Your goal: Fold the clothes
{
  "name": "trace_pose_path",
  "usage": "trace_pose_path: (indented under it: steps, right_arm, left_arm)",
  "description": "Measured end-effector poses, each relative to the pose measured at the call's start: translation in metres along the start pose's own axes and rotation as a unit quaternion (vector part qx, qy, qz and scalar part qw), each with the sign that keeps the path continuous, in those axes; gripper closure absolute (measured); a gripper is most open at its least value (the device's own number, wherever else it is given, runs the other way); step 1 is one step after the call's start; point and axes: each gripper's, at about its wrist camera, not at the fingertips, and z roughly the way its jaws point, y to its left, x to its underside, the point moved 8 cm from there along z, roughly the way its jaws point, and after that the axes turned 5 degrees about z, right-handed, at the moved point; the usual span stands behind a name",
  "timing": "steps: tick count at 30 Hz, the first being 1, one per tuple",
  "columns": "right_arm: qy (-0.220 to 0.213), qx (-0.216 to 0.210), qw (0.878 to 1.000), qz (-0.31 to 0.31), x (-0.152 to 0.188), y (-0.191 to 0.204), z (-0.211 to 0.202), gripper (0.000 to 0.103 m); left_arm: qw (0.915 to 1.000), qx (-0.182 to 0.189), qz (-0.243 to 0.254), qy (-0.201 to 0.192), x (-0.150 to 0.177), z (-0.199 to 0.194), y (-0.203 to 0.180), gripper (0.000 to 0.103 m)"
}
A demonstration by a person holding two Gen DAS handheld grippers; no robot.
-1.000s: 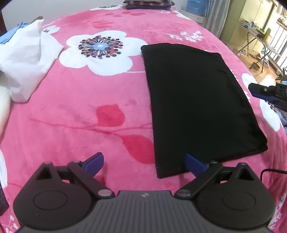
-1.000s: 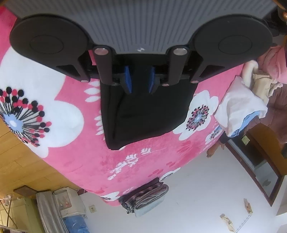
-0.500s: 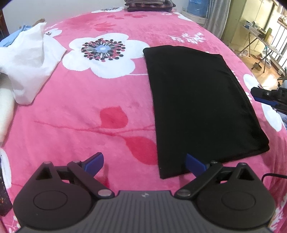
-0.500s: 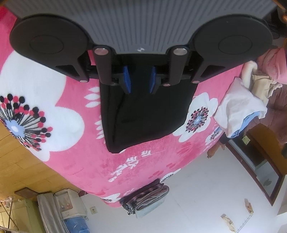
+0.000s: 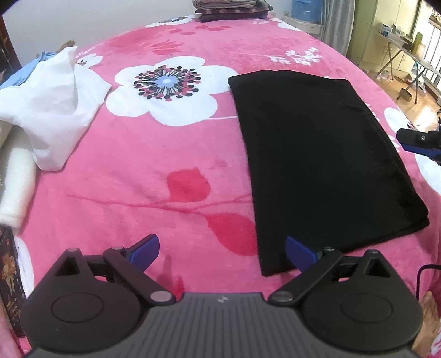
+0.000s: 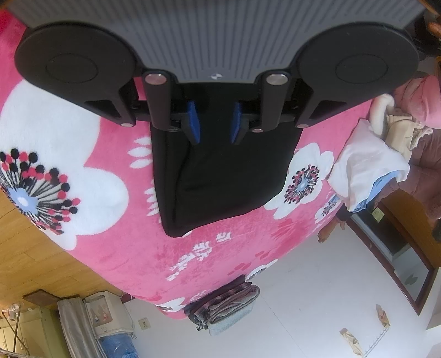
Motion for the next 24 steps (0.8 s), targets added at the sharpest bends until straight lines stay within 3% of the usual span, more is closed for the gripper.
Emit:
trace_pose_path:
  steps: [14,19,24]
  right_arm:
    - [0.004,0.0,1.0,-0.002,0.0032,0.0024,-0.0001,0.077]
    - [0.0,0.0,1.0,-0.002,0.001,0.0034,-0.0023,0.077]
    - [-0.002,-0.001,1.0,-0.002,0.0003,0.0043,-0.0038,0.077]
  left_arm:
    - [0.9998,-0.015,0.003,-0.01,-0.0026,-0.0043,0.0048,0.004]
    - [0.9999,0.013,-0.002,0.0,-0.0028,-0.0059,0.0013,0.004]
    - [0.9998,0.01,0.017,-0.004,-0.0044,-0.0086,-0.0014,0.004]
